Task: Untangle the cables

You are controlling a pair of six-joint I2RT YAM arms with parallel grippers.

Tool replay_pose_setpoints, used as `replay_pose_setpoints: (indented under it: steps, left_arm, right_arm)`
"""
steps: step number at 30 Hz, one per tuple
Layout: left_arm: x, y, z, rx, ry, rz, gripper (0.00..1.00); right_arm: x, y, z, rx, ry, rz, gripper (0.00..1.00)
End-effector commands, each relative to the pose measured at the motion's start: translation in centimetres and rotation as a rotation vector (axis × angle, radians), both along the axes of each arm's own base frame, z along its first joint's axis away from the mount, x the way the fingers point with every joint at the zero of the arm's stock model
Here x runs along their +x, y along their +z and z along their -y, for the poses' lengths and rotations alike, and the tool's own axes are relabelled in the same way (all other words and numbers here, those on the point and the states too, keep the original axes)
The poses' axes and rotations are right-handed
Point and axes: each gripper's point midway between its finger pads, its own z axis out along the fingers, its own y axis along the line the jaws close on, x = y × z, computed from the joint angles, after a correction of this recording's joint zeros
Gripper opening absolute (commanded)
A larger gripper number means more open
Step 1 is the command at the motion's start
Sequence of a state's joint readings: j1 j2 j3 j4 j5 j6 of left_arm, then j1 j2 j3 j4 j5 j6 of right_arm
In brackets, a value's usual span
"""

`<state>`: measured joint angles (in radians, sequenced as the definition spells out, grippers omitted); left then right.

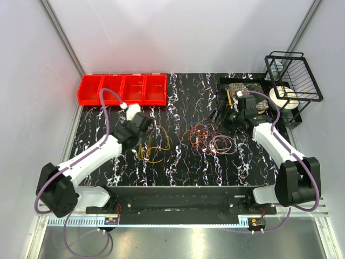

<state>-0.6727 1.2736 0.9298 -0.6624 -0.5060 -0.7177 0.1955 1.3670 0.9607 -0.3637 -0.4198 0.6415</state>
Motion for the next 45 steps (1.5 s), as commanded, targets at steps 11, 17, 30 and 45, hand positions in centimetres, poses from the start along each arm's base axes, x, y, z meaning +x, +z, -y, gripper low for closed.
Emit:
replay_pose_setpoints:
  steps: [11,17,30,45]
  left_arm:
    - [6.3,13.4,-7.5,-0.033,0.144,0.250,0.00]
    - [9.0,18.2,-10.6,-0.057,0.224,0.337,0.00]
    - [14.1,29.0,-18.7,-0.021,0.417,0.531,0.00]
    - [19.7,37.1,-22.9,-0.158,0.476,0.790,0.00]
  right_arm:
    - [-0.2,1.6,-1.0,0.051,0.046,0.050,0.99]
    - [-0.4,1.9,-1.2,0.064,0.057,0.056,0.99]
    - [-0.5,1.3,-1.6,0.074,0.069,0.031,0.99]
    - [-0.7,-0.2,-1.8,0.061,0.082,-0.014,0.99]
